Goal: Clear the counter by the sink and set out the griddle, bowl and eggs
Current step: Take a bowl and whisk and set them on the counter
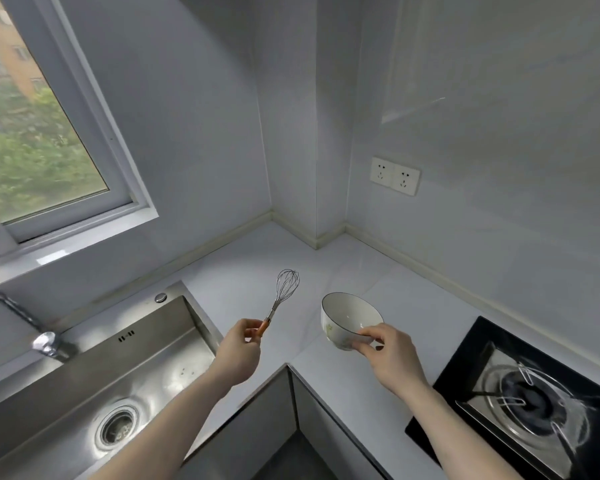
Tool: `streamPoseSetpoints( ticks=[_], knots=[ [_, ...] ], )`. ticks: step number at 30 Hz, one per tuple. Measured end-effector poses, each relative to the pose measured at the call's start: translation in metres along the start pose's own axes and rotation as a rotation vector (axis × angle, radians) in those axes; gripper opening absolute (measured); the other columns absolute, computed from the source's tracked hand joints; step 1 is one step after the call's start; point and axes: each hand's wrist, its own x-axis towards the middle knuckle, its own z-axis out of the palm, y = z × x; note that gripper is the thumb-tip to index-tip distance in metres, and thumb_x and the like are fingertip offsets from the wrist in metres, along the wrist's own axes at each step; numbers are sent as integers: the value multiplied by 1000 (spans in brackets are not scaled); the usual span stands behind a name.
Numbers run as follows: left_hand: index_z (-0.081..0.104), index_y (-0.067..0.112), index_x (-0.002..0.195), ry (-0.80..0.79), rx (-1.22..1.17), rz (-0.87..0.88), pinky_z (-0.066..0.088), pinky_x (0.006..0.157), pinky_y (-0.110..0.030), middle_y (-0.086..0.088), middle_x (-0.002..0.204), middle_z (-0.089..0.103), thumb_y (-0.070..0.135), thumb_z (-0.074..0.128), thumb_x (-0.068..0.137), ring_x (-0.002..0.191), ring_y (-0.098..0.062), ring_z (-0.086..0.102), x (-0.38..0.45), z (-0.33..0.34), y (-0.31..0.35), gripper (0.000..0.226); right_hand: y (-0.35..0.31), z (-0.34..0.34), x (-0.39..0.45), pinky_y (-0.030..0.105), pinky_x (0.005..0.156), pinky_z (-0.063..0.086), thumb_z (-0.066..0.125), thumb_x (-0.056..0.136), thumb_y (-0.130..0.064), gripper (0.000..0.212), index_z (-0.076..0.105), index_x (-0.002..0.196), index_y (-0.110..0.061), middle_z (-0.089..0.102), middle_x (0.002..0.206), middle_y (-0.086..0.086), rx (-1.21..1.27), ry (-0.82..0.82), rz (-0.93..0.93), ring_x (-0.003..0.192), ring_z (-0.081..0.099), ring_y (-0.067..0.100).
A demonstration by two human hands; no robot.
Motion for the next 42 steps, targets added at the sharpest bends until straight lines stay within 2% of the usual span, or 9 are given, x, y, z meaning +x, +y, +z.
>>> streamPoseSetpoints(
  ticks=[4,9,13,16,23,30,35,39,42],
  knots=[
    [63,27,115,0,-39,-43,48,59,-27,1,111,64,19,53,104,84,-16,66,55,-5,-1,17,2,14,48,29,84,52,80,85,-32,20,77,104,-28,68,99,-17,-78,-43,21,97,65,12],
    [61,15,125,-50,-98,-118,49,69,-31,-2,103,65,15,52,104,79,-17,64,125,4,2,22,9,24,96,23,77,43,76,87,-34,20,77,107,-30,70,103,-14,-157,-64,70,92,60,10],
    [61,9,127,-74,-93,-193,46,60,-27,-5,99,62,14,51,104,74,-18,57,193,18,2,26,13,46,134,31,81,50,73,89,-32,9,77,96,-27,73,102,-11,-227,-73,115,96,65,16],
    [62,14,127,-69,-54,-235,36,52,-26,-5,108,67,18,52,103,68,-18,52,233,29,-3,26,15,67,156,35,82,54,71,88,-34,13,76,92,-22,73,100,-6,-250,-95,155,96,66,19],
    [61,15,123,-102,-89,-335,39,52,-27,-4,110,69,33,63,99,74,-20,59,318,52,-24,30,14,109,219,26,81,47,69,93,-33,16,78,106,-28,73,112,-11,-339,-71,180,109,63,17],
    [58,18,114,-131,-103,-323,49,64,-29,-3,105,68,32,70,94,82,-23,64,371,55,-32,28,13,138,268,35,79,53,71,93,-33,19,76,97,-15,75,100,-5,-349,-21,250,96,66,22],
    [59,19,108,-124,-124,-292,48,60,-26,-1,100,69,40,74,91,81,-19,64,396,63,-32,32,17,161,298,33,70,51,71,93,-33,15,75,91,-19,73,91,-6,-363,-14,271,86,66,21],
    [59,20,104,-134,-142,-274,47,60,-26,1,98,69,42,76,90,84,-19,65,415,67,-32,31,19,179,316,29,64,44,67,95,-34,14,75,87,-25,61,84,-10,-389,-9,286,75,58,18],
    [58,22,100,-132,-157,-257,48,63,-27,2,97,71,44,78,87,88,-22,67,429,72,-34,32,23,193,328,34,63,47,67,94,-30,14,70,85,-21,63,83,-4,-420,17,305,73,58,22]
  ],
)
